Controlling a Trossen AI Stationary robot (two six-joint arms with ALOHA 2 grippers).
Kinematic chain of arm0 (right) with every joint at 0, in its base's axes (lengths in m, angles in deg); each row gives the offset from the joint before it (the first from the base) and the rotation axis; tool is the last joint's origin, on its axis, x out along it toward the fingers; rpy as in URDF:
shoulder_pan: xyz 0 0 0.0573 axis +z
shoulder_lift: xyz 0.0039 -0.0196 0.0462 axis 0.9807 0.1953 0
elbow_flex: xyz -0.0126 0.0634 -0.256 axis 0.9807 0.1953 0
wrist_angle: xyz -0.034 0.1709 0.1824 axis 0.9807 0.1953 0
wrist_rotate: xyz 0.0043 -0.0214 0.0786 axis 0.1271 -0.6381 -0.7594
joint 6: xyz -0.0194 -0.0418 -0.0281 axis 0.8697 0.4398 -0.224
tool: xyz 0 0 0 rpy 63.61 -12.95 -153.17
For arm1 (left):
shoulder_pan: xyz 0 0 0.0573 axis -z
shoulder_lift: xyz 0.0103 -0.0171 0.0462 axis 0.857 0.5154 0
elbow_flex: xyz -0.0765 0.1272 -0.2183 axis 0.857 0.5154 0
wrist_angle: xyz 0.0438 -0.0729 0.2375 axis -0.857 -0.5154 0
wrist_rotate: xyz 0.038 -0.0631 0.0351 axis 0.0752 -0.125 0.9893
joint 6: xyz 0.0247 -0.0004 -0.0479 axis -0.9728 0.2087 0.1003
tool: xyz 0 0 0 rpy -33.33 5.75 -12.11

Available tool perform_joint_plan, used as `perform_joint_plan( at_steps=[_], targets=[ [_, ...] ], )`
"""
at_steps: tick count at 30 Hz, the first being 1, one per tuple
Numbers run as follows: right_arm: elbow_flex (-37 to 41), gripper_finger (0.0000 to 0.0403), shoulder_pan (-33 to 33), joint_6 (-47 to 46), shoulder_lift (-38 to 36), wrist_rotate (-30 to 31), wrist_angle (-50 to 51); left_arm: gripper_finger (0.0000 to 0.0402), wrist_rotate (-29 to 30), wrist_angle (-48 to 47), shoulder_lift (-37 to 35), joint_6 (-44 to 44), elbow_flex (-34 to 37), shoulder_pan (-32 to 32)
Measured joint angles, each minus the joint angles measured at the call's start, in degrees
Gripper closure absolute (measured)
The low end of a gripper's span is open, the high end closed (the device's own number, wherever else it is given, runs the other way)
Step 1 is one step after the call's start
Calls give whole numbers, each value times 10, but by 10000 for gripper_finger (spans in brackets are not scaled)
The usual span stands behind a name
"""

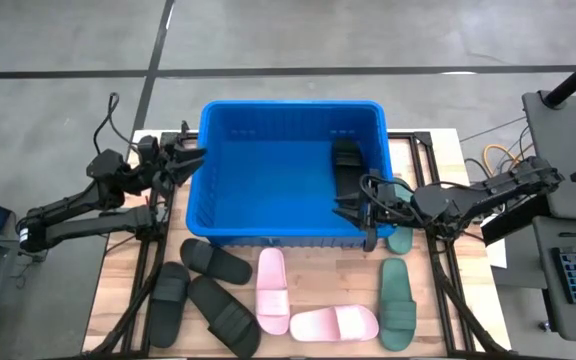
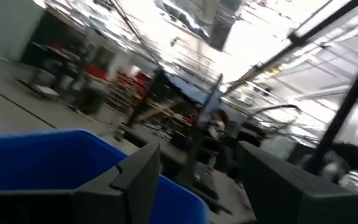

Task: Pick and place slides into bin
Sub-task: Put the black slide into the blue bin

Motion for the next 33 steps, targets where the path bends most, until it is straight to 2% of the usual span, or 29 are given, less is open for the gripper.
perform_joint_plan(
  at_steps=[6, 12, 20, 25, 29, 33],
  targets=[
    [0, 303, 0, -1, 0, 0, 1, 204, -121, 0, 1, 80, 0, 0],
    [0, 304, 0, 1, 0, 0, 17, 204, -154, 0, -1, 133, 0, 0],
    [0, 307, 0, -23, 0, 0, 27, 204, -235, 0, -2, 219, 0, 1],
    [0, 314, 0, -22, 0, 0, 27, 204, -252, -24, 0, 233, 0, 6],
    [0, 318, 0, -23, 0, 0, 28, 204, -251, -65, 5, 199, 0, 15],
    [0, 323, 0, -23, 0, 0, 29, 204, -250, -62, 32, 164, -1, 30]
  ],
)
